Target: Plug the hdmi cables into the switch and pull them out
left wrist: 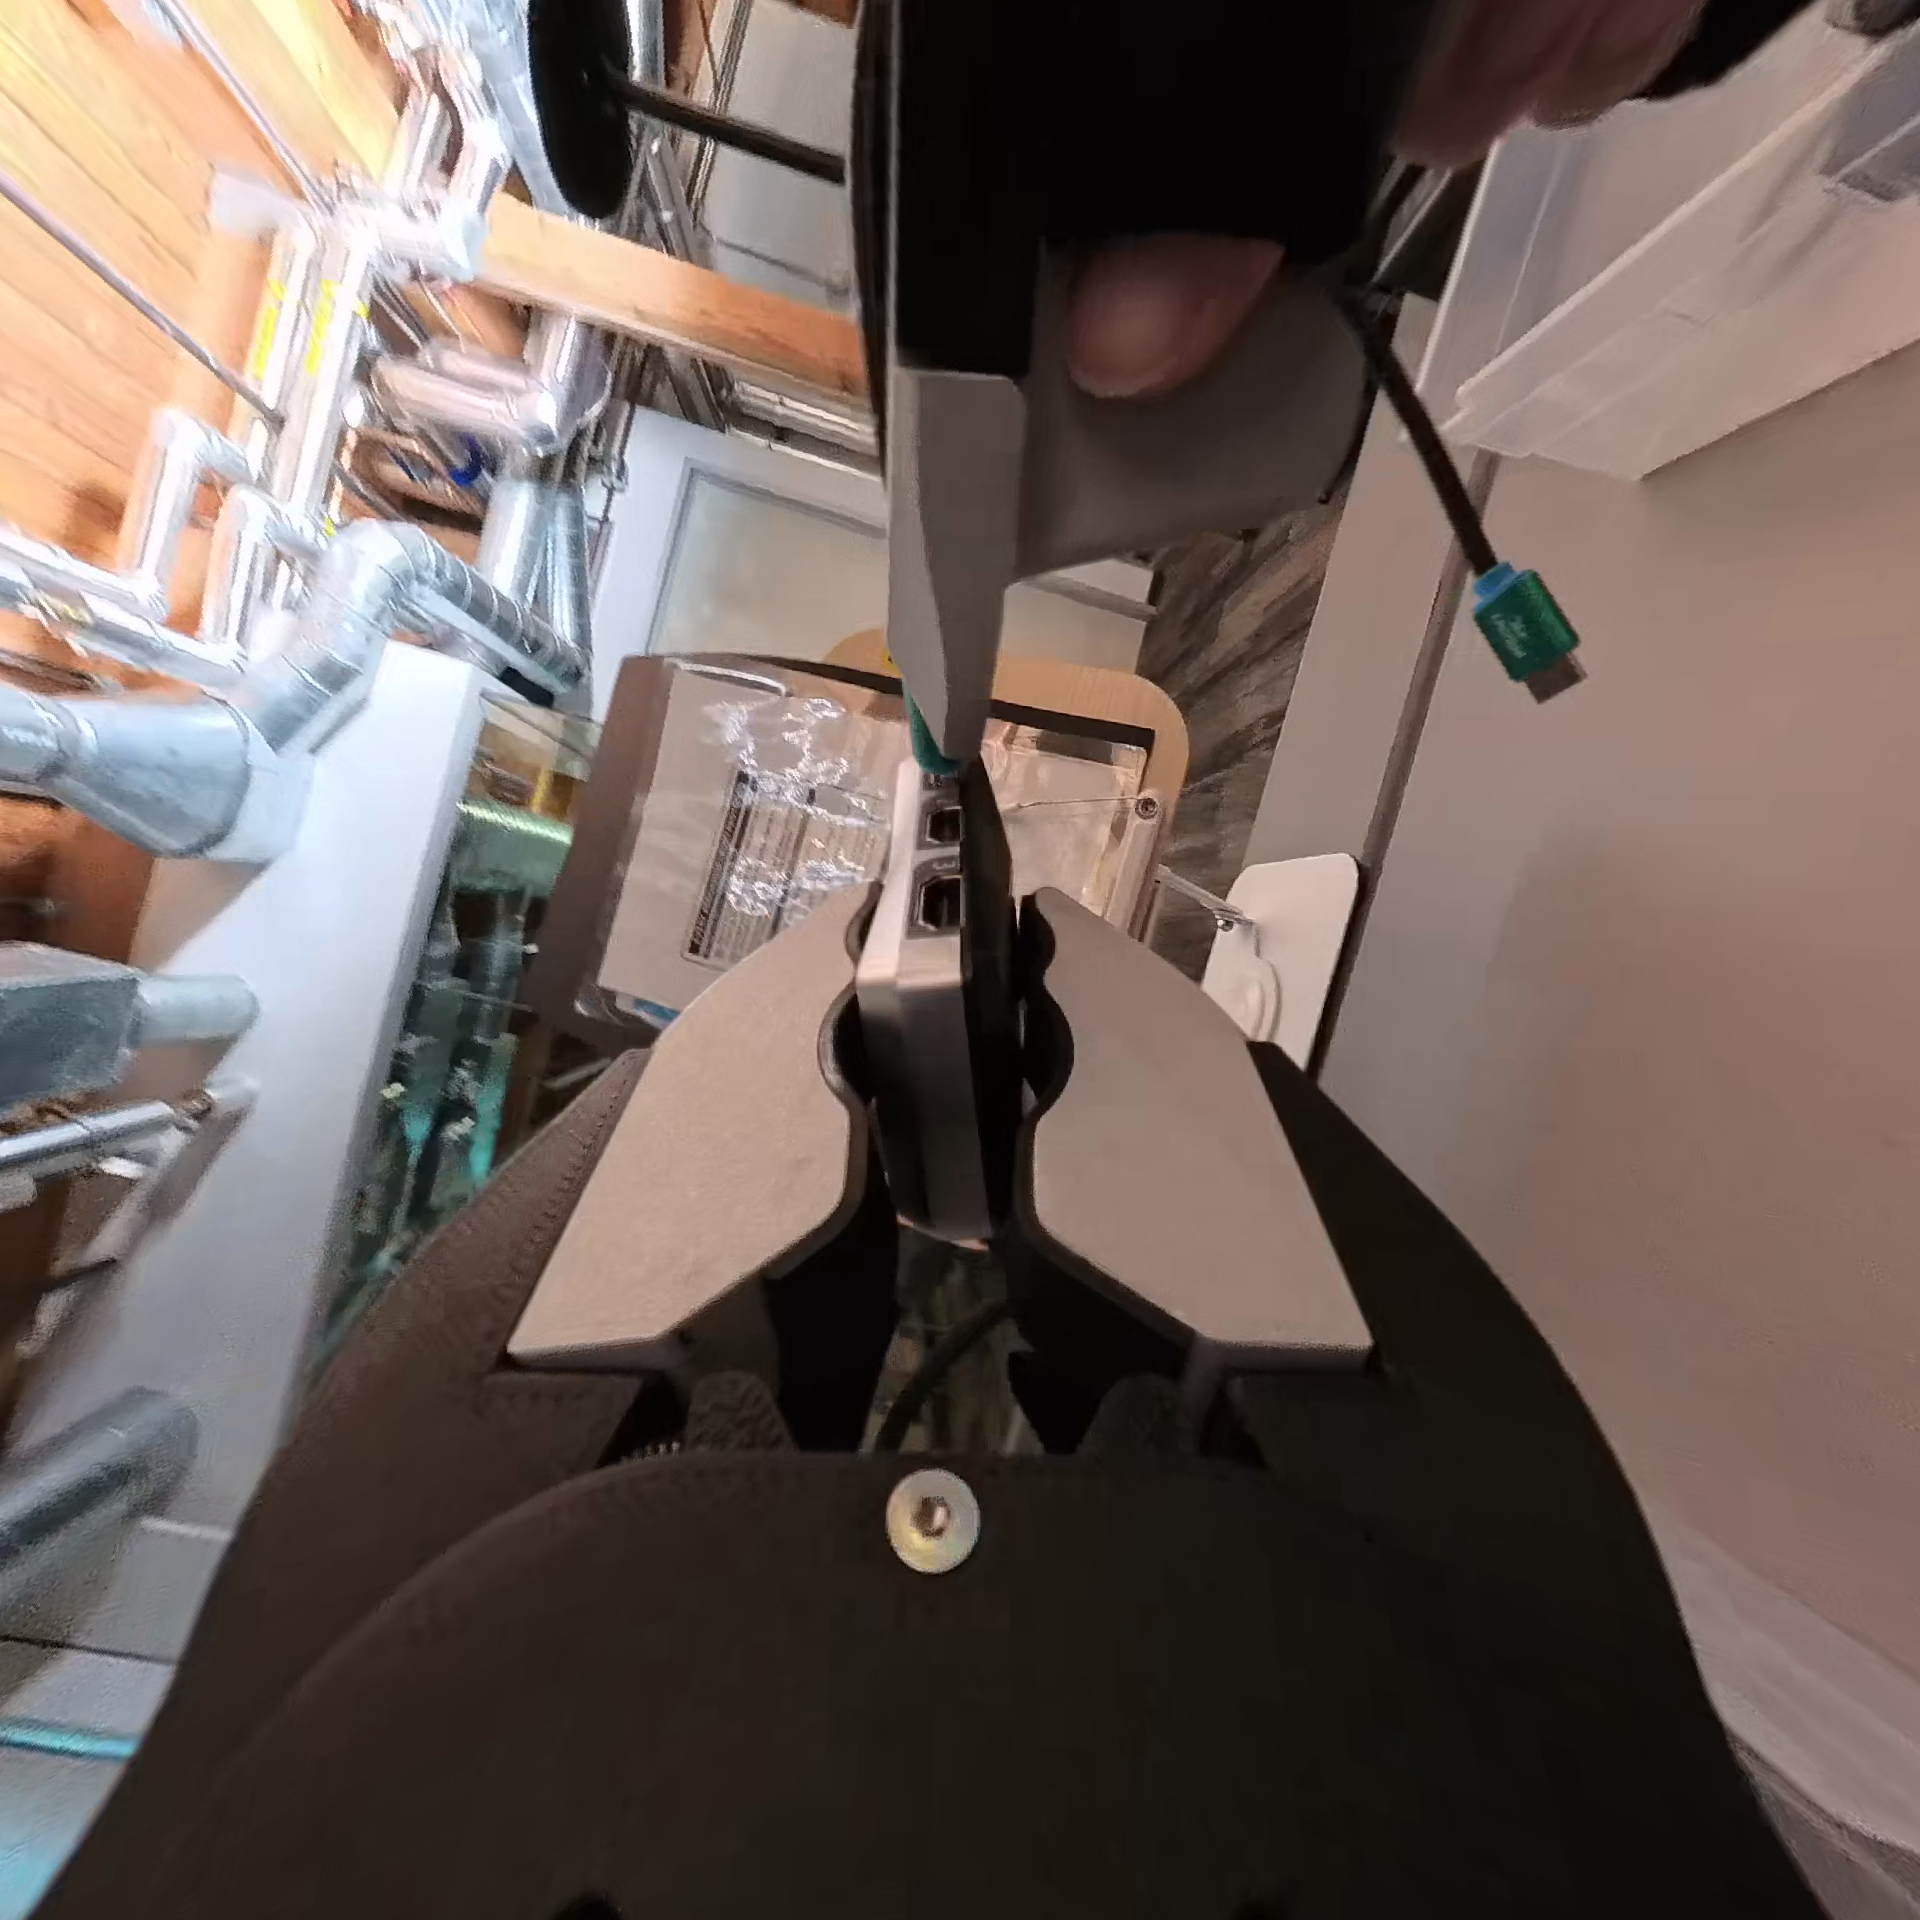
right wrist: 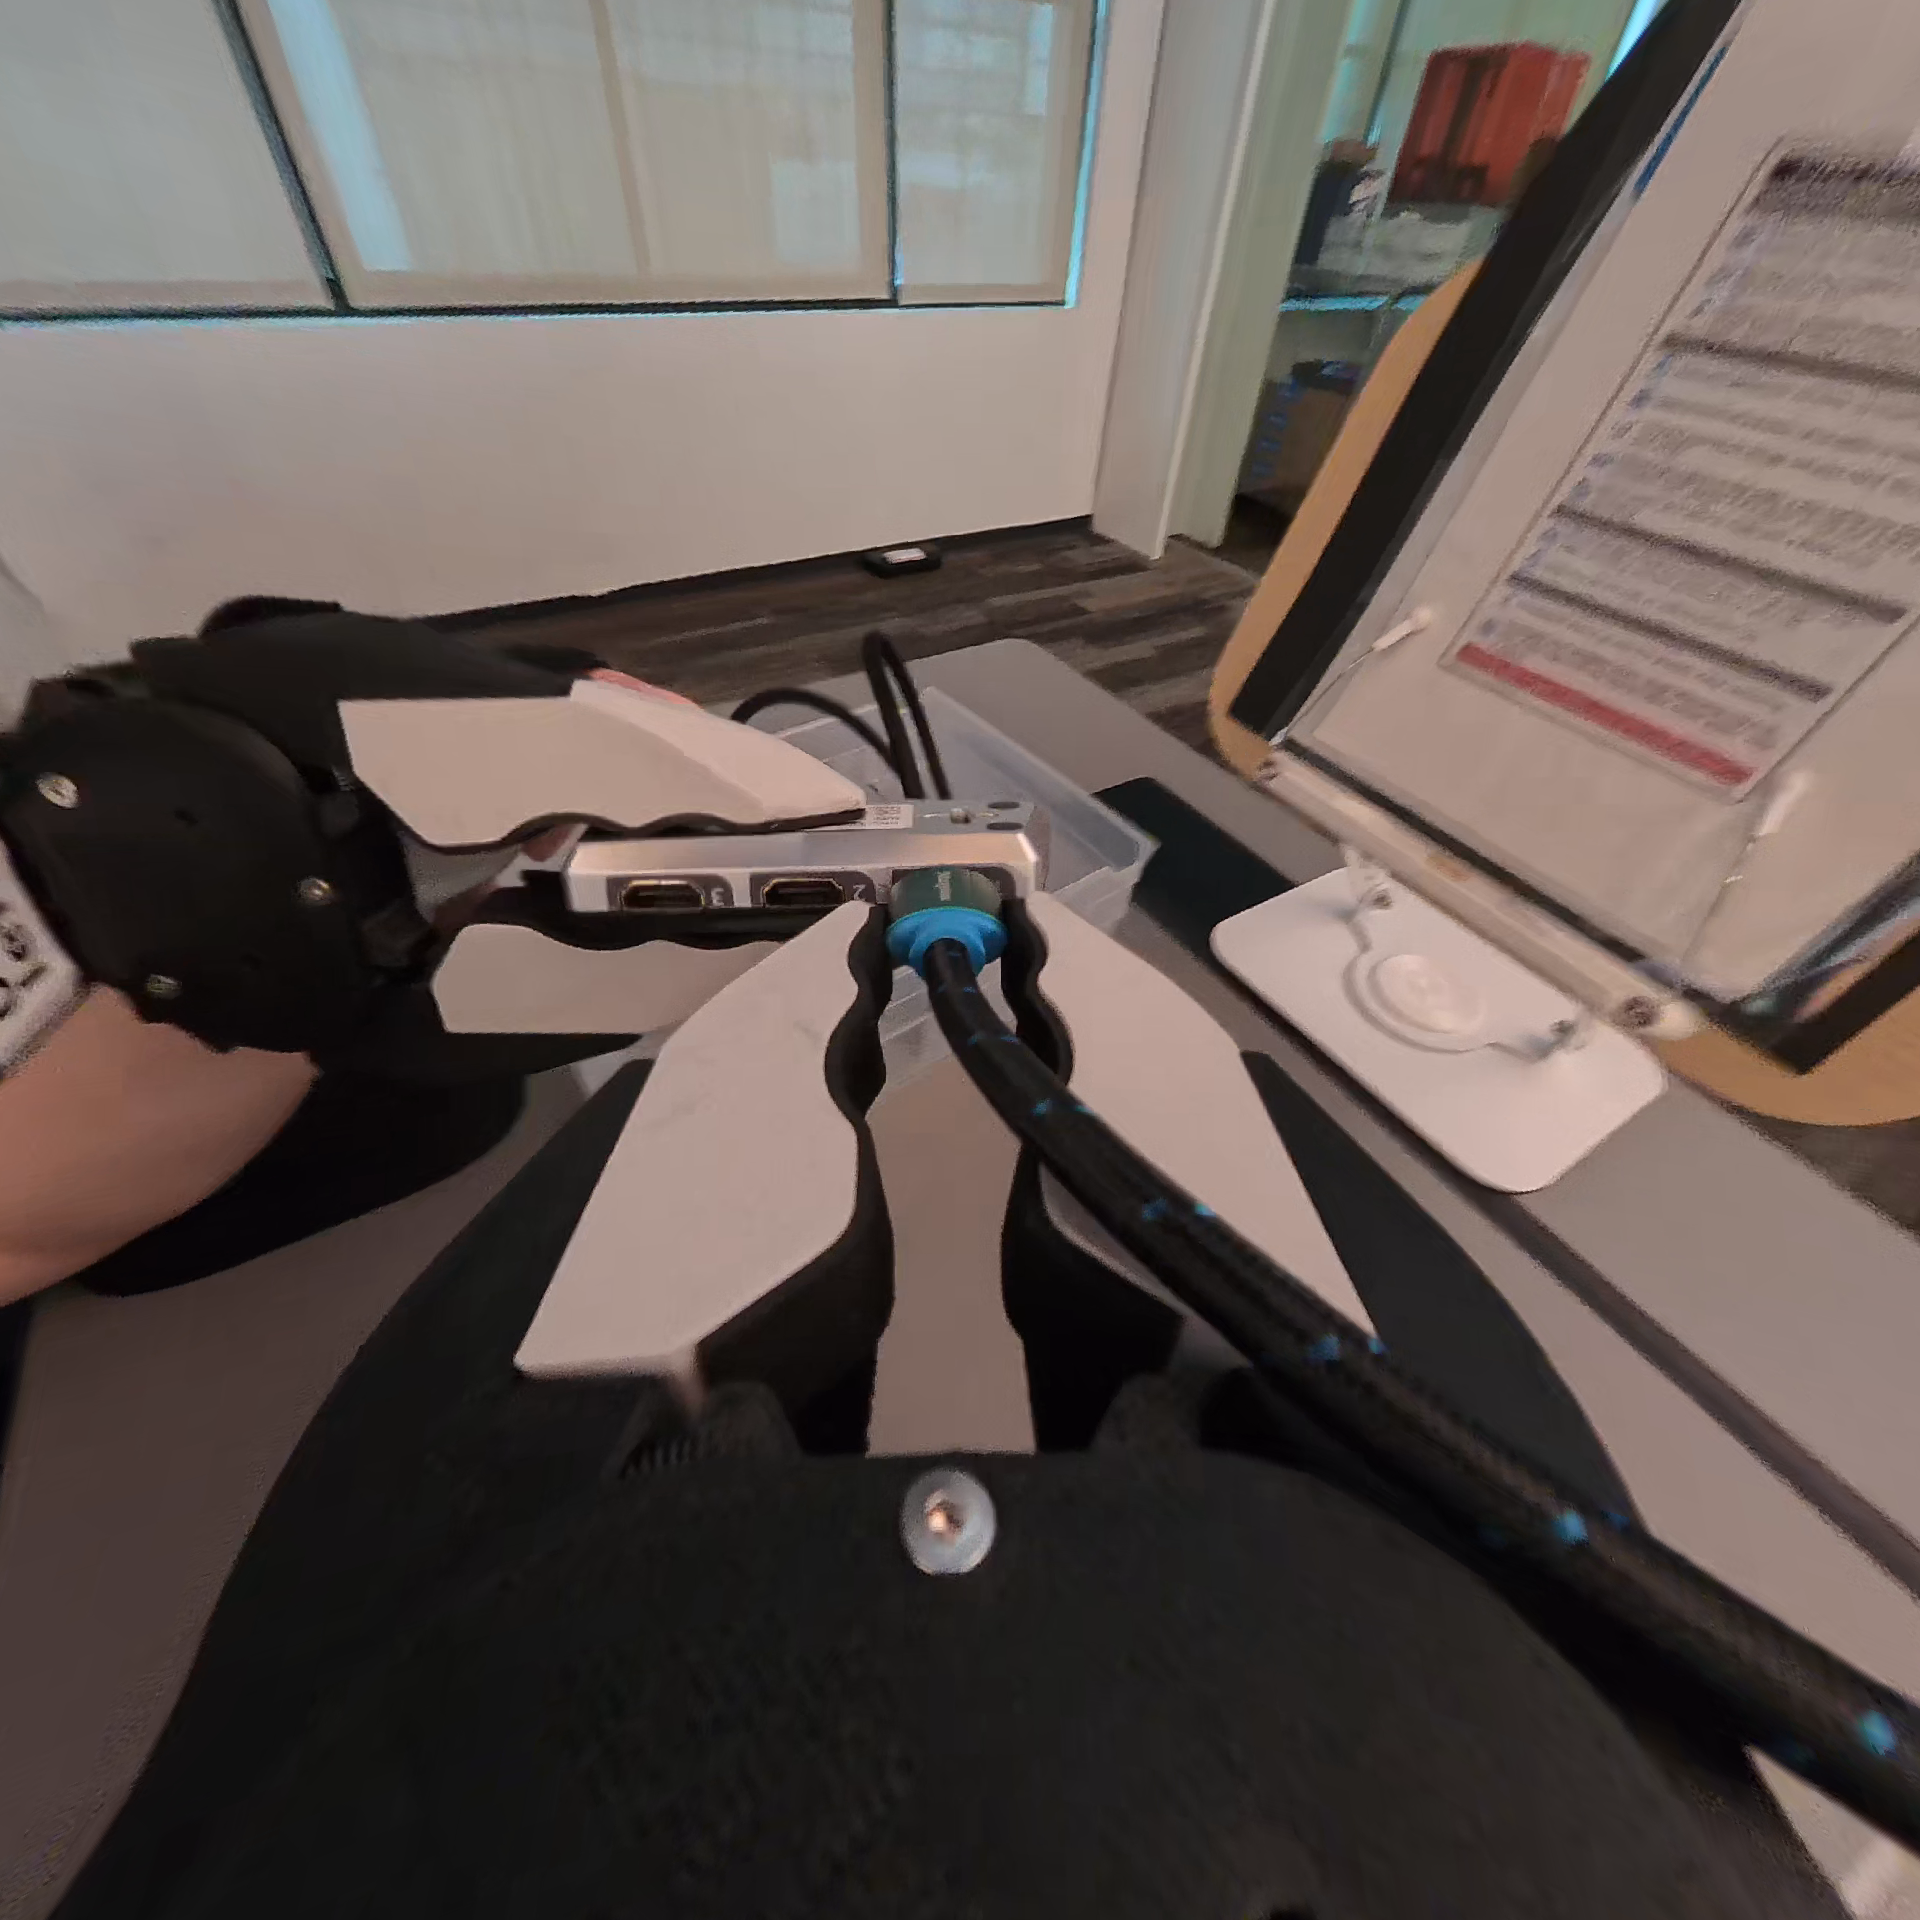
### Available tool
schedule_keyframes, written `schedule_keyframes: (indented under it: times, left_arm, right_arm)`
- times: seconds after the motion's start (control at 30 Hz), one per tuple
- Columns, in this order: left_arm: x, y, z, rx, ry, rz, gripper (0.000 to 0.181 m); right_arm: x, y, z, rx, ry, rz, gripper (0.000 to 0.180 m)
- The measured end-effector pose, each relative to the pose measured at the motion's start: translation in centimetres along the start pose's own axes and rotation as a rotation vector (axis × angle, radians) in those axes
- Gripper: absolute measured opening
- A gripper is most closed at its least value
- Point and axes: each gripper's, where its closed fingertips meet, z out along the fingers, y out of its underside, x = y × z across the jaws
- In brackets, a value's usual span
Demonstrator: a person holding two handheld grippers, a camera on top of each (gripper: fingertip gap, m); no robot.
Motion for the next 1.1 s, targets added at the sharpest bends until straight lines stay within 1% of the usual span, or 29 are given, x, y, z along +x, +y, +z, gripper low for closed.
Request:
schedule_keyframes:
  times: [0.07, 0.13, 0.2, 0.27, 0.4, 0.47, 0.6, 0.7, 0.77, 0.83, 0.9, 0.93, 0.97, 1.0, 1.07, 1.1]
  left_arm:
    - [-0.4, 0.3, 0.1, -0.016, 0.0, -0.071, 0.024]
    - [-0.8, 0.4, 0.0, -0.014, -0.009, -0.077, 0.023]
    - [-0.9, 0.2, -0.3, 0.007, -0.01, -0.076, 0.023]
    - [-0.9, -0.2, -0.4, 0.03, -0.006, -0.085, 0.023]
    - [-0.6, -0.4, -0.2, 0.005, -0.007, -0.061, 0.023]
    - [-0.4, -0.1, 0.1, -0.019, -0.006, -0.062, 0.023]
    - [-0.4, 0.4, 0.2, -0.036, -0.001, -0.081, 0.022]
    - [-0.4, 0.3, 0.2, -0.036, 0.013, -0.093, 0.023]
    - [-0.2, 0.4, 0.4, -0.053, 0.016, -0.09, 0.023]
    - [0.0, 0.7, 0.5, -0.063, 0.025, -0.099, 0.023]
    - [-0.1, 1.2, 0.7, -0.084, 0.026, -0.115, 0.023]
    - [-0.2, 2.3, 0.8, -0.149, 0.02, -0.112, 0.023]
    - [-0.5, 4.0, 0.9, -0.229, 0.016, -0.099, 0.023]
    - [-0.8, 5.2, 0.9, -0.242, 0.017, -0.105, 0.023]
    - [-1.9, 6.0, 0.3, -0.188, 0.009, -0.17, 0.023]
    - [-2.7, 6.2, 0.0, -0.17, 0.001, -0.226, 0.022]
  right_arm:
    - [-0.1, -0.6, 0.0, 0.022, 0.071, -0.064, 0.021]
    - [-0.4, -1.0, 0.0, 0.039, 0.112, -0.106, 0.021]
    - [-0.7, -1.2, -0.1, 0.042, 0.104, -0.108, 0.021]
    - [-0.8, -1.2, -0.4, 0.054, 0.053, -0.062, 0.021]
    - [-0.4, -0.9, -0.4, 0.062, -0.009, 0.023, 0.022]
    - [-0.1, -0.7, -0.2, 0.058, 0.018, 0.005, 0.022]
    - [-0.1, -0.8, 0.0, 0.041, 0.095, -0.094, 0.021]
    - [-0.1, -0.7, 0.0, 0.068, 0.015, 0.007, 0.023]
    - [0.1, -0.5, 0.1, 0.073, 0.001, 0.046, 0.022]
    - [0.2, -0.3, 0.3, 0.063, 0.03, 0.031, 0.022]
    - [0.3, -0.4, 0.4, 0.046, 0.098, -0.039, 0.021]
    - [1.0, -0.8, -0.1, 0.055, 0.18, -0.083, 0.021]
    - [2.2, -1.6, -1.5, 0.076, 0.299, -0.163, 0.021]
    - [2.9, -2.5, -3.0, 0.1, 0.354, -0.205, 0.022]
    - [2.5, -4.2, -5.8, 0.171, 0.252, -0.111, 0.021]
    - [2.4, -4.2, -6.9, 0.141, 0.185, -0.069, 0.021]
